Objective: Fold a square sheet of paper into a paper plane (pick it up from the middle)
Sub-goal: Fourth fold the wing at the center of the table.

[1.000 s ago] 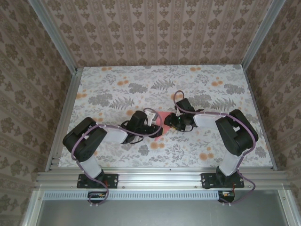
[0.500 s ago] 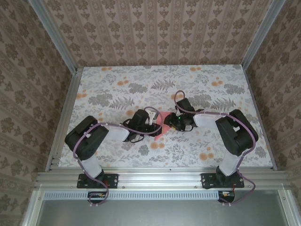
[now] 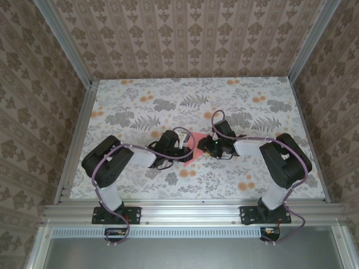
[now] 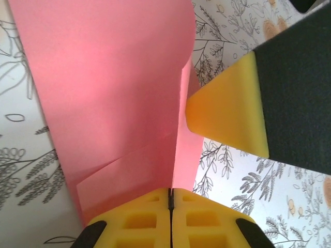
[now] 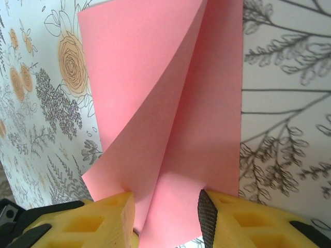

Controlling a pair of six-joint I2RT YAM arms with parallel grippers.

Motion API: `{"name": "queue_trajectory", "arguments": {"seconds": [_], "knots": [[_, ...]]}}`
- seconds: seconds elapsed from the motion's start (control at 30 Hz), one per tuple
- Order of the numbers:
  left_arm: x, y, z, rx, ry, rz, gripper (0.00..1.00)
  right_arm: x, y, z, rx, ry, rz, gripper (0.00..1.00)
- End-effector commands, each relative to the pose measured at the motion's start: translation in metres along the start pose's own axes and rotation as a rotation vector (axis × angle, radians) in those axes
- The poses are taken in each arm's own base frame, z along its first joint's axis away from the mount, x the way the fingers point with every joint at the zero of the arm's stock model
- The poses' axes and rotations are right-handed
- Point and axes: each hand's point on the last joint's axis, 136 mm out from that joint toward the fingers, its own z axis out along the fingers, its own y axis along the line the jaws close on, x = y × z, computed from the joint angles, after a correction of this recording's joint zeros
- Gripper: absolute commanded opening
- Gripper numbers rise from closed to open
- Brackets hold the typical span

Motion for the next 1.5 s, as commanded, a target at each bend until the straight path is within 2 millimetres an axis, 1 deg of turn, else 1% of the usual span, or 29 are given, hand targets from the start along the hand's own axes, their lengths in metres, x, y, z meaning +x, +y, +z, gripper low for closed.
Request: {"name": "queue_trajectory", "arguments": {"seconds": [0.0,0.1,0.17,0.2,0.27,0.33,0.43,0.5,0.63,0.8,0.93,1.03,1.17,1.3,1.47], "knots": [[-0.001,-0.005,-0.001,0.067,-0.012,-0.034,0.06,0.013,-0.023,-0.009,0.054,0.007,0.042,0.41],[0.000,-0.008,-0.003,0.094,-0.013,-0.037,0.05,0.005,-0.003,-0.025,-0.017,-0.050,-0.019,0.41],[0.000,-0.010,-0.004,0.111,-0.012,-0.039,0.05,0.001,0.007,-0.034,-0.046,-0.078,-0.066,0.42],[0.000,-0.011,-0.004,0.119,-0.012,-0.039,0.05,0.000,0.009,-0.036,-0.052,-0.081,-0.081,0.41],[-0.001,-0.013,-0.005,0.131,-0.013,-0.048,0.05,0.000,0.012,-0.037,-0.061,-0.080,-0.104,0.40],[0.000,-0.014,-0.006,0.142,-0.014,-0.055,0.05,0.001,0.016,-0.033,-0.079,-0.067,-0.115,0.37],[0.001,-0.012,-0.007,0.148,-0.013,-0.074,0.04,0.002,0.021,-0.027,-0.110,-0.050,-0.132,0.31],[0.001,-0.009,-0.007,0.147,-0.012,-0.087,0.04,0.001,0.024,-0.024,-0.125,-0.049,-0.148,0.30],[0.002,-0.003,-0.009,0.148,-0.018,-0.116,0.03,0.001,0.021,-0.014,-0.119,-0.023,-0.164,0.26],[0.002,0.001,-0.007,0.144,-0.021,-0.145,0.01,0.005,0.019,-0.001,-0.142,0.009,-0.167,0.26],[0.002,0.005,-0.005,0.148,-0.025,-0.171,0.01,0.005,0.019,0.005,-0.152,0.018,-0.161,0.31],[0.001,0.008,-0.006,0.149,-0.031,-0.186,0.00,0.007,0.013,0.007,-0.132,0.023,-0.149,0.39],[-0.001,0.010,-0.009,0.155,-0.042,-0.205,0.00,0.007,-0.002,0.009,-0.055,0.024,-0.125,0.46],[-0.002,0.011,-0.010,0.159,-0.049,-0.222,0.00,0.008,-0.015,0.010,0.018,0.035,-0.108,0.47],[-0.006,0.011,-0.012,0.167,-0.064,-0.244,0.00,0.011,-0.034,0.012,0.117,0.049,-0.082,0.51]]}}
